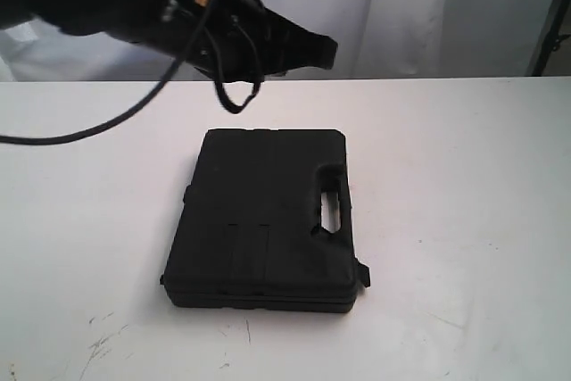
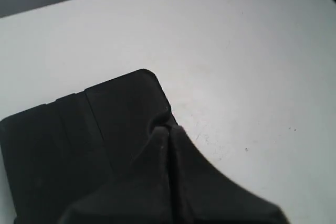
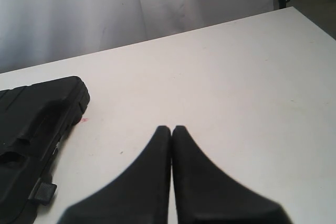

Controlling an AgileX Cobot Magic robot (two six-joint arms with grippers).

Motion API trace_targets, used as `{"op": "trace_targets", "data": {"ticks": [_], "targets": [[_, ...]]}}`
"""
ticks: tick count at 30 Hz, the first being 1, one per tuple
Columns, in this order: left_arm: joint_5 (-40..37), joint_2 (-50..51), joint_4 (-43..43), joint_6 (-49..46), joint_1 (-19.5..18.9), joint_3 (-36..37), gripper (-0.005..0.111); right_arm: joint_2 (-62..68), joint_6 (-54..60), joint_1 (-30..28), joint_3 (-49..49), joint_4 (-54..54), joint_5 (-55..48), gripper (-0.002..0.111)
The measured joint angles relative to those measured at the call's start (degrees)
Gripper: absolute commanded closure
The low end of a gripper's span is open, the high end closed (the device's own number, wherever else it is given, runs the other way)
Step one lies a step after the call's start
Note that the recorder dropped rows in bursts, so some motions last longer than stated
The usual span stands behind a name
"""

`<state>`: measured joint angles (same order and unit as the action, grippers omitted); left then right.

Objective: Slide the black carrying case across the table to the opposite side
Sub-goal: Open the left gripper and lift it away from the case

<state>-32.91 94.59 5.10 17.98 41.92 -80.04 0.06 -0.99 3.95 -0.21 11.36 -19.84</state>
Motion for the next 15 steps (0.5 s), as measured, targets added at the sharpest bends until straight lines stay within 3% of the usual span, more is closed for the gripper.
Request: {"op": "trace_targets", "data": {"ticks": [7, 15], "targets": [[5.83, -14.42, 5.60, 0.00, 0.00, 13.77, 0.107, 0.00, 0.00, 0.00, 0.00, 0.00, 0.00, 0.108], [-2.01, -25.11, 7.71, -0.30, 0.00, 21.34, 0.107, 0.00, 0.00, 0.00, 0.00, 0.00, 0.00, 0.108]]}}
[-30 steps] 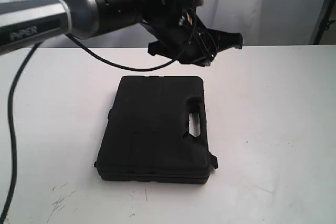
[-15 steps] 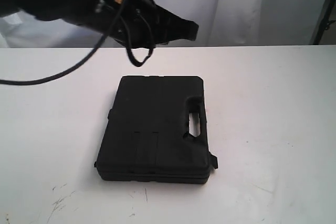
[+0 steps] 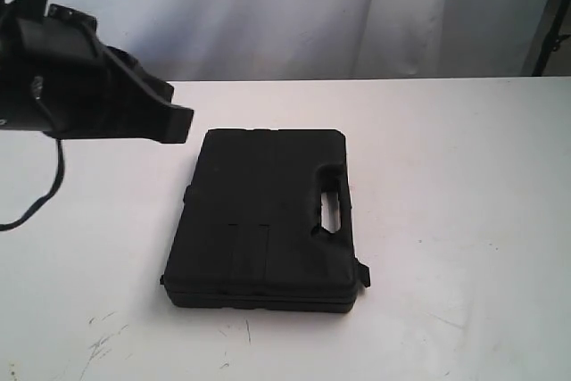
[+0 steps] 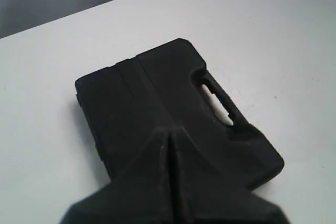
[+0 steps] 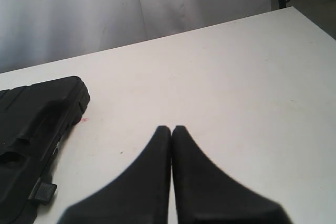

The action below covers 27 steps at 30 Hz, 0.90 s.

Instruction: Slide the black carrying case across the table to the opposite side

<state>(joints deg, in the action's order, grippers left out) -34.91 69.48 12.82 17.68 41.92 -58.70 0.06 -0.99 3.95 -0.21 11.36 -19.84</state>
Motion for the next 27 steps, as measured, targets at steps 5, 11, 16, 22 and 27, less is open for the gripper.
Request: {"op": "trace_targets", "data": {"ticks": [5, 11, 16, 22, 27], "targets": [[-3.86, -3.27, 0.41, -0.39, 0.00, 0.11, 0.107, 0.00, 0.00, 0.00, 0.00, 0.00, 0.00, 0.108], [-5.24, -5.73, 7.77, 1.71, 0.00, 0.14, 0.107, 0.00, 0.00, 0.00, 0.00, 0.00, 0.00, 0.108], [-10.05, -7.76, 14.63, 10.08, 0.00, 0.24, 0.107, 0.00, 0.00, 0.00, 0.00, 0.00, 0.00, 0.108], [1.91, -19.27, 9.62, 11.89, -14.39, 10.86, 0.107, 0.00, 0.00, 0.00, 0.00, 0.00, 0.00, 0.108], [9.44, -35.44, -1.14, 5.09, -32.57, 24.41, 0.107, 0.00, 0.00, 0.00, 0.00, 0.00, 0.00, 0.108]]}}
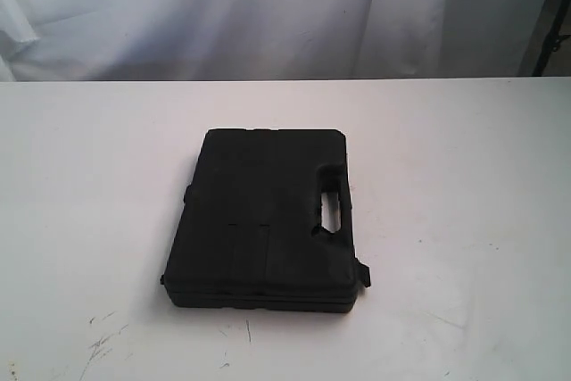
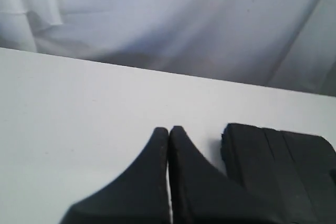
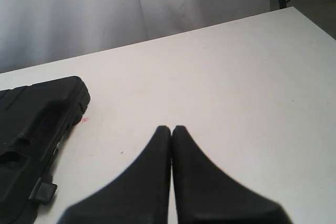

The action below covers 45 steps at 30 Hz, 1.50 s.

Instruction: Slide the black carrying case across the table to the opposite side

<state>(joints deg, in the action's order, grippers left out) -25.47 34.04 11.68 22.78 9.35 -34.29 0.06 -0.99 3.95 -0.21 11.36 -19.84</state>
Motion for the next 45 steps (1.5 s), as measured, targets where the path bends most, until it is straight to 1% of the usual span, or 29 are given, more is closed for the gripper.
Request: {"op": "trace_targets", "data": {"ticks": [1, 2, 6, 9, 14, 23, 25, 30, 32, 38, 45], "targets": [[0.23, -3.81, -0.47, -0.28, -3.38, 1.96, 0.107, 0.00, 0.00, 0.00, 0.00, 0.00, 0.00, 0.108], [0.23, -5.44, -0.62, -0.40, -5.04, 2.73, 0.107, 0.00, 0.00, 0.00, 0.00, 0.00, 0.00, 0.108], [0.33, -14.08, -0.82, -0.65, -10.07, 6.86, 0.107, 0.00, 0.00, 0.00, 0.00, 0.00, 0.00, 0.108], [0.46, -17.59, -0.82, -0.65, -11.39, 9.15, 0.107, 0.00, 0.00, 0.00, 0.00, 0.00, 0.00, 0.108], [1.11, -21.36, -0.94, -0.65, -11.61, 12.43, 0.107, 0.00, 0.00, 0.00, 0.00, 0.00, 0.00, 0.108], [3.29, -22.50, -2.94, -0.91, -11.61, 17.07, 0.107, 0.00, 0.00, 0.00, 0.00, 0.00, 0.00, 0.108], [4.47, -22.50, -4.49, -2.39, -11.61, 18.88, 0.107, 0.00, 0.00, 0.00, 0.00, 0.00, 0.00, 0.108], [8.54, -23.79, -11.68, -11.16, -11.61, 23.47, 0.107, 0.00, 0.00, 0.00, 0.00, 0.00, 0.00, 0.108], [9.10, -25.01, -12.60, -12.82, -11.61, 24.99, 0.107, 0.00, 0.00, 0.00, 0.00, 0.00, 0.00, 0.108], [9.42, -28.76, -13.26, -14.07, -11.61, 29.32, 0.107, 0.00, 0.00, 0.00, 0.00, 0.00, 0.00, 0.108], [9.31, -32.02, -11.68, -14.18, -11.61, 34.01, 0.107, 0.00, 0.00, 0.00, 0.00, 0.00, 0.00, 0.108]]}}
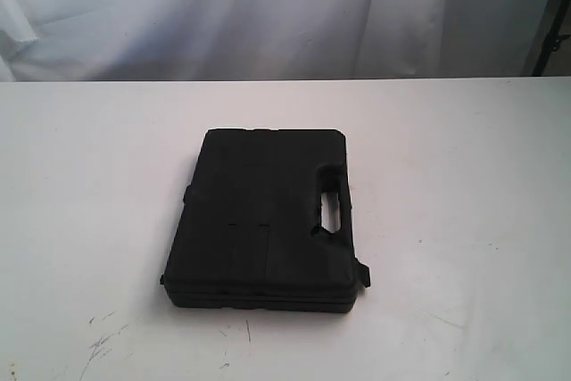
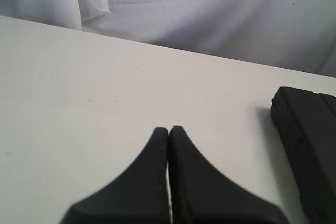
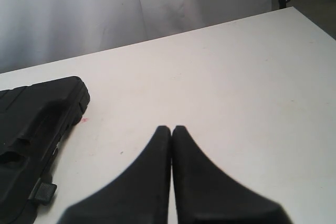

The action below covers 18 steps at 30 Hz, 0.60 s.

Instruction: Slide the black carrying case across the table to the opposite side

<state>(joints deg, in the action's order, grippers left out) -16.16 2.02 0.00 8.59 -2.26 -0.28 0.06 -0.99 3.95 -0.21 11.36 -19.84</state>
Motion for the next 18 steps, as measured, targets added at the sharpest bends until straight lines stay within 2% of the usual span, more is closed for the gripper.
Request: {"op": "trace_targets", "data": {"ticks": [18], "targets": [[-0.44, -1.76, 2.09, 0.00, 0.00, 0.00, 0.107, 0.00, 0.00, 0.00, 0.00, 0.00, 0.00, 0.108]]}}
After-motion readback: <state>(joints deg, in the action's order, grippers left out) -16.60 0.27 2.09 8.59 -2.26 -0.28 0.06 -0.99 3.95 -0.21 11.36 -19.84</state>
